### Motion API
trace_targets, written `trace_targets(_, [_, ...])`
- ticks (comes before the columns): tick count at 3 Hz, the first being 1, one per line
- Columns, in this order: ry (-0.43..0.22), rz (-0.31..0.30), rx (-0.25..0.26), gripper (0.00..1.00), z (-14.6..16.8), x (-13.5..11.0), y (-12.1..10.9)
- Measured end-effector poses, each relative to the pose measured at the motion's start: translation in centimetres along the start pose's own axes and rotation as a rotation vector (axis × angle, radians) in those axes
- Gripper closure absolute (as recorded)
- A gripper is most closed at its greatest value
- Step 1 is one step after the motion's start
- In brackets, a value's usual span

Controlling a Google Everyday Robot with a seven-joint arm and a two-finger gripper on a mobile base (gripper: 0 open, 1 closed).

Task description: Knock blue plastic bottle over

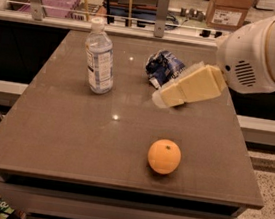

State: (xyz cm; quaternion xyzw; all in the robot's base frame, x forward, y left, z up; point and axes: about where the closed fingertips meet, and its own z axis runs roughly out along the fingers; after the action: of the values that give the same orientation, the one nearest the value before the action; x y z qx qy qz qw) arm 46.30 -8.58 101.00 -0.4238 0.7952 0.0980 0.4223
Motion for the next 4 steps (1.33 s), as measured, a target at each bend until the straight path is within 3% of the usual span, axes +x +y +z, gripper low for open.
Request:
trace_targets(1, [-0.003,0.069,0.01,0.0,-0.2,-0.3,0.0])
trace_targets(3, [-0.045,0.051,0.027,0.0,3.8,-2.0,0.6])
trace_targets(4, [-0.117,0.06,0.05,0.0,6.5,-3.1,0.7])
